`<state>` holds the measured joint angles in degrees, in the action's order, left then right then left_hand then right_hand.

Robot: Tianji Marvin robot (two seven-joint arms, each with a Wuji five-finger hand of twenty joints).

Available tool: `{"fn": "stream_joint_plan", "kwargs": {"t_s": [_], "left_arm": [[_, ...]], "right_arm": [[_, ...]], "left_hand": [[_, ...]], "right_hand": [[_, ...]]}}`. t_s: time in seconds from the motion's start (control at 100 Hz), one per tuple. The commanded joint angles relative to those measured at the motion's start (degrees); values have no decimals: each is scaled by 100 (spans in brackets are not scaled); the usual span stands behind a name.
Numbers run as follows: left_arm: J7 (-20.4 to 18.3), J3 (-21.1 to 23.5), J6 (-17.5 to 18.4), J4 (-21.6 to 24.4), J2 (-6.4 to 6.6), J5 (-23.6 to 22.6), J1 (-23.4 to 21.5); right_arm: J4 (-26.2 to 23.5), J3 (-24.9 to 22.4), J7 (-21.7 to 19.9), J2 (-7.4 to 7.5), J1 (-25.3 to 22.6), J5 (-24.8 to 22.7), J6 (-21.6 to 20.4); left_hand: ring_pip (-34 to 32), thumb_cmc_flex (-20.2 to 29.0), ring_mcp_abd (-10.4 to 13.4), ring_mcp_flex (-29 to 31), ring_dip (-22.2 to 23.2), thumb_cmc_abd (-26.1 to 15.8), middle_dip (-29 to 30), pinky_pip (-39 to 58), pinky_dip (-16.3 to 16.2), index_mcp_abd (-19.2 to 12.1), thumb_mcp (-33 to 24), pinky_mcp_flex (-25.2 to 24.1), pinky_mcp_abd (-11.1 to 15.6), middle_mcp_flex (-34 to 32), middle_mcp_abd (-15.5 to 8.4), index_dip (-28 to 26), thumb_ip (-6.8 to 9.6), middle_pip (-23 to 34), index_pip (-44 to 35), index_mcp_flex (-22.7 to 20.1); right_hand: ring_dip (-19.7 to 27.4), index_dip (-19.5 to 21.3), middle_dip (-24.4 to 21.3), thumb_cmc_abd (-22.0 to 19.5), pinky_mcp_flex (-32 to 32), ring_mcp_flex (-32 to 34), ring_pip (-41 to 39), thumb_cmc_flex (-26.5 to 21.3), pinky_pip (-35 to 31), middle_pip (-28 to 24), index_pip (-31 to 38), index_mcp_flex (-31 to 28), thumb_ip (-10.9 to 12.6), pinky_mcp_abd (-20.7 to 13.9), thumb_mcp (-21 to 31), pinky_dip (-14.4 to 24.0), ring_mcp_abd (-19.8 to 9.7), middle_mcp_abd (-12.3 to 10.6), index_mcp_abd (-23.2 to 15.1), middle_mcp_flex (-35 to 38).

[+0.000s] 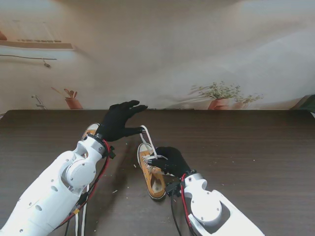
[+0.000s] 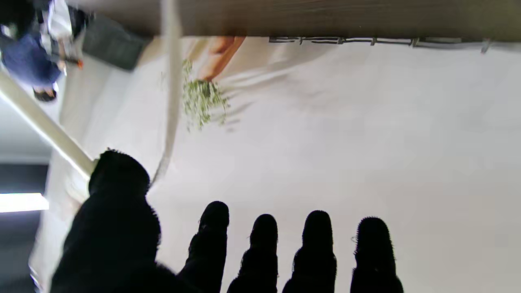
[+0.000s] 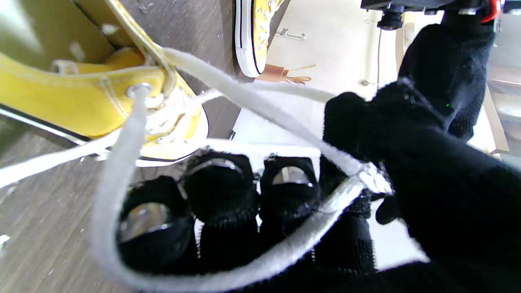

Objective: Tie the shoelaces into a bow on the shoes

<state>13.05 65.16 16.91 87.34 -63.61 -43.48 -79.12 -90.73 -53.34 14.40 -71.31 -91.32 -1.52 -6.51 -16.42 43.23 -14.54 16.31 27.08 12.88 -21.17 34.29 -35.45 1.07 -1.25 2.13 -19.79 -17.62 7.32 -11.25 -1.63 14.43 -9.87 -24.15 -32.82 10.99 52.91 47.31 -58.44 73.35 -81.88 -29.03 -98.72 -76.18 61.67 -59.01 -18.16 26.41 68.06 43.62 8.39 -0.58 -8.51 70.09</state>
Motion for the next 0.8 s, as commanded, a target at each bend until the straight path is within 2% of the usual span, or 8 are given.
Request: {"fn": "stream_joint_plan", "kwargs": {"t_s": [0.0, 0.03, 0.11, 0.15, 0.29, 0.61, 0.72, 0.79], "left_arm": [[-294, 103, -92, -11, -49, 181, -103], [-304, 162, -101, -9, -53, 230, -128], [-289, 273, -107, -48, -55, 246, -138], [-278, 300, -106, -83, -59, 263, -122], [-203, 267, -213, -238, -114, 481, -9], [295, -140, -1164, -624, -241, 385, 340], [294, -123, -1056, -632, -261, 531, 303], [171, -17, -762, -496, -247, 693, 139]], "right_arm": [[-30, -1, -90, 23, -4, -12, 18], [-25, 3, -96, 24, -1, -16, 19], [-11, 17, -96, 17, 9, 7, 30], [1, 25, -94, 14, 17, 15, 34], [34, 43, -109, 7, 48, 46, 54], [-2, -23, -144, 25, 9, 62, 82], [-26, -56, -143, 26, -8, 82, 94], [-45, -72, -134, 24, -13, 96, 99]], "left_hand": [[-28, 75, -22, 122, -29, 18, 12, -71, -171, 10, -639, -1, -181, -74, 113, -10, 47, 47, -141, -50], [-48, -45, 1, 114, -21, 145, -1, -77, -213, 26, -1039, -9, -164, -80, 114, 12, -11, 47, -205, -49], [-112, 132, 45, 135, 9, 313, -15, -44, -231, 27, -1239, -5, -144, -124, 112, -3, -11, 87, -246, -130], [-175, -34, 46, 132, 13, 496, -5, 10, -198, 50, -1836, -19, -144, -138, 102, -41, -115, 120, -276, -163], [-245, 266, 47, 161, 36, 666, -31, 73, -213, 131, -2156, -1, -153, -194, 114, -63, -101, 180, -346, -299], [-478, 841, -56, 163, 59, 867, -102, 402, -172, 251, -3056, -19, -200, -305, 201, -101, -154, 407, -574, -521], [-512, 881, -54, 144, 37, 869, -92, 438, -94, 49, -3102, -59, -203, -335, 230, -212, -179, 433, -815, -664], [-524, 926, -59, 195, 15, 917, -83, 450, -8, -213, -3119, -67, -209, -468, 225, -519, -167, 442, -1343, -871]], "right_hand": [[-7, 188, 86, -116, -8, 152, -32, -212, -151, -69, 10, -181, 24, 85, 29, 16, 15, -25, -216, 205], [-5, 189, 89, -108, -7, 153, -27, -211, -146, -69, 9, -181, 24, 87, 28, 16, 16, -32, -216, 205], [-3, 190, 96, -113, 3, 155, -24, -219, -133, -66, 8, -180, 27, 93, 32, 17, 16, -16, -215, 211], [-3, 191, 98, -112, 5, 155, -23, -220, -130, -64, 8, -180, 27, 96, 31, 18, 16, -14, -213, 212], [-1, 193, 112, -115, 13, 154, -21, -218, -115, -59, 6, -178, 28, 108, 29, 23, 17, -11, -204, 219], [4, 193, 126, -132, 19, 155, -12, -220, -86, -50, 7, -178, 33, 150, 31, 28, 23, 13, -173, 250], [6, 191, 128, -144, 19, 153, -8, -222, -83, -48, 3, -170, 37, 159, 34, 30, 34, 13, -168, 256], [9, 192, 130, -169, 49, 150, 2, -212, -66, -46, 2, -162, 39, 168, 33, 29, 48, 13, -156, 257]]}}
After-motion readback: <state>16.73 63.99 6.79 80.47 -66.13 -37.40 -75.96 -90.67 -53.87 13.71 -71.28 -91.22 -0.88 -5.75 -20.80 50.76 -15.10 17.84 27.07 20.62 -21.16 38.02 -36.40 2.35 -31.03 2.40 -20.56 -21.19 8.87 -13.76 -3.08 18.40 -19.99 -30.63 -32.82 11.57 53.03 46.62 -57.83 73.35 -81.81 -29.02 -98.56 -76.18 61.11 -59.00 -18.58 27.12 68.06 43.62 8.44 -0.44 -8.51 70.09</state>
